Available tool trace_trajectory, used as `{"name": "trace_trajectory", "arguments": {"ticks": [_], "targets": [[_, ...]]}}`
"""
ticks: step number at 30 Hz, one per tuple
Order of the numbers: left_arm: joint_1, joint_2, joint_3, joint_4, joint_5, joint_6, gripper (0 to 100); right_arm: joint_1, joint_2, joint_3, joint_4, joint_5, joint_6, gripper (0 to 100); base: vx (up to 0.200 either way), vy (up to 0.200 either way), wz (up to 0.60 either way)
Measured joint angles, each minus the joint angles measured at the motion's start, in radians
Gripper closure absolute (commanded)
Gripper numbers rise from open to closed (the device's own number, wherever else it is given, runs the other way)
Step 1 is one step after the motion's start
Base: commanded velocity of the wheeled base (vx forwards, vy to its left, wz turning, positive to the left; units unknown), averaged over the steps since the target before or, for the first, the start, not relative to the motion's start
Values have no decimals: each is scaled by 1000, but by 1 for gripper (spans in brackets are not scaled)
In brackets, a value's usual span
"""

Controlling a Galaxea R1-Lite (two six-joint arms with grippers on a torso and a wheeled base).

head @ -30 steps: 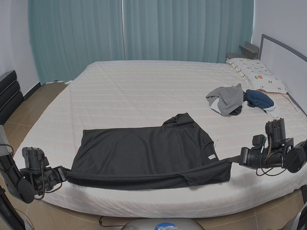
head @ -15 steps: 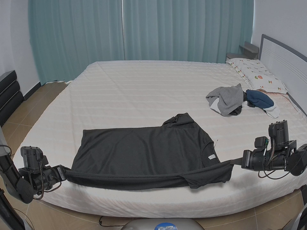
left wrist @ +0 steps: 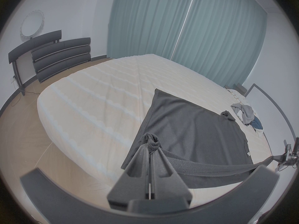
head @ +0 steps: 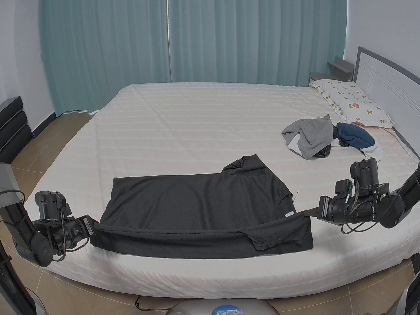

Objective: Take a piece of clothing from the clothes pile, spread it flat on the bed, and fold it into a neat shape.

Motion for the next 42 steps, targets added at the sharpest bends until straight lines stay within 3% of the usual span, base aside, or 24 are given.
{"name": "trace_trajectory", "arguments": {"ticks": [33,34,42], "targets": [[-1,250,-221,0,14,-5,100,-10,313,-256,-11,-1,23,100,0,0,0],[-1,253,-225,1,14,-5,0,-10,317,-261,-10,-2,28,0,0,0,0],[-11,274,-242,-1,15,-7,0,-11,348,-287,-10,-1,65,0,0,0,0]]}}
